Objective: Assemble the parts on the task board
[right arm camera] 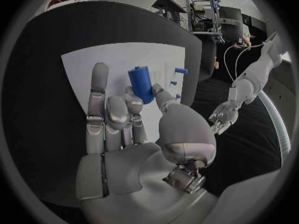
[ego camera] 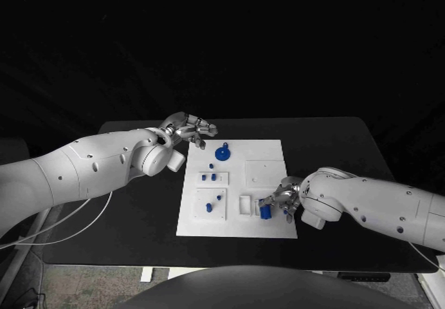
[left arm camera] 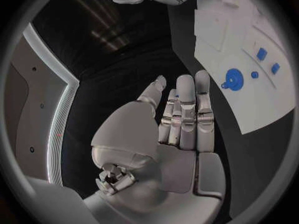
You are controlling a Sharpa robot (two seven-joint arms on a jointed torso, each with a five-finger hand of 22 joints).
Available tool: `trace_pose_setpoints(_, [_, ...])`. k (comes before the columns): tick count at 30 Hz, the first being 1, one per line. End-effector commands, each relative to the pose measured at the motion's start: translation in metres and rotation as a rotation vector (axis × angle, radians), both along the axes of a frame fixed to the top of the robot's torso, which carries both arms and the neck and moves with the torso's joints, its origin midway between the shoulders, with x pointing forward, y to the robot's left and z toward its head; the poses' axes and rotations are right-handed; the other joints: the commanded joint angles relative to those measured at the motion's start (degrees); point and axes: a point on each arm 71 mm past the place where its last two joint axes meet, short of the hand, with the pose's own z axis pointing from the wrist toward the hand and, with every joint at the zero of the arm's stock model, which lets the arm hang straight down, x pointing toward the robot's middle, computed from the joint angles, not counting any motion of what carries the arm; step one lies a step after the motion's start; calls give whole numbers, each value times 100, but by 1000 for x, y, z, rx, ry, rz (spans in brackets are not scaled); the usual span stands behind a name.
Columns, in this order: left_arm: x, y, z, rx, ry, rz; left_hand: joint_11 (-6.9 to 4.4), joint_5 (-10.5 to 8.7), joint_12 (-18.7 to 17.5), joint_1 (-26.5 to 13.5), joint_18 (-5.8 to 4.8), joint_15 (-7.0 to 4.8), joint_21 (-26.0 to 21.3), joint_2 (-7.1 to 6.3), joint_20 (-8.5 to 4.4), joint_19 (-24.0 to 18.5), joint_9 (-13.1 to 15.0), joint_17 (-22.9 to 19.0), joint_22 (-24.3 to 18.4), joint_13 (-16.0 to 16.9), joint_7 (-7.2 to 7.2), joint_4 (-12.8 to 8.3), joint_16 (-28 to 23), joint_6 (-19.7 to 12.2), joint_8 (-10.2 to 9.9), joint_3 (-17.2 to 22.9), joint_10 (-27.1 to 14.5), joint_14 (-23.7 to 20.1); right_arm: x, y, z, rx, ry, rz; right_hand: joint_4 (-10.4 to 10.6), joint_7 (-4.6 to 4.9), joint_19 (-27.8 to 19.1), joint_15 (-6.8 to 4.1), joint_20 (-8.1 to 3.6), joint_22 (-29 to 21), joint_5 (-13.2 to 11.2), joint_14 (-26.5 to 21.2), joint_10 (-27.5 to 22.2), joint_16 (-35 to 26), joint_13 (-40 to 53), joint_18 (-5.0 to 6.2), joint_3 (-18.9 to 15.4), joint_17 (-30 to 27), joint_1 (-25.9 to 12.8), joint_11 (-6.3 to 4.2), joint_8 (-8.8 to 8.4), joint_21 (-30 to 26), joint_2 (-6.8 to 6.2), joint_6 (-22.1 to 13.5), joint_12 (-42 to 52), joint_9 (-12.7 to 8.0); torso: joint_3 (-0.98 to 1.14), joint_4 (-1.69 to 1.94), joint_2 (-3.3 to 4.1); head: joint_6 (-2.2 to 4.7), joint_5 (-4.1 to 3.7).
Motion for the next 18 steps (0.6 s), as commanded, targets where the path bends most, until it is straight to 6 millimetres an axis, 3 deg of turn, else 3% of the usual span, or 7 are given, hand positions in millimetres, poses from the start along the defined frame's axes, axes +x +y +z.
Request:
trace_pose_setpoints(1, [0, -3, 1, -13, 2, -13, -1, -29, 35, -45, 68, 30, -20, 13, 25, 12, 9, 8, 51, 0, -11, 33, -24, -31, -13, 4, -39, -1, 1, 3, 5, 35, -22, -11, 39, -90, 2, -38, -47, -7, 45, -2, 43, 20, 9, -41, -1, -6, -31, 9, 20, 25, -15, 144, 8, -17, -2, -1, 4, 0, 7])
trace_pose_setpoints(18, [0, -4, 1, -13, 2, -16, -1, -29, 35, -45, 68, 30, -20, 13, 25, 12, 9, 8, 51, 0, -11, 33, -24, -31, -13, 4, -39, -1, 12, 24, 9, 46, -25, 10, 102, -86, 2, -41, -56, -17, 46, -5, 36, 14, 11, -54, -28, -8, -41, 10, 18, 18, -13, 143, -20, -44, -1, 12, 13, 0, 38])
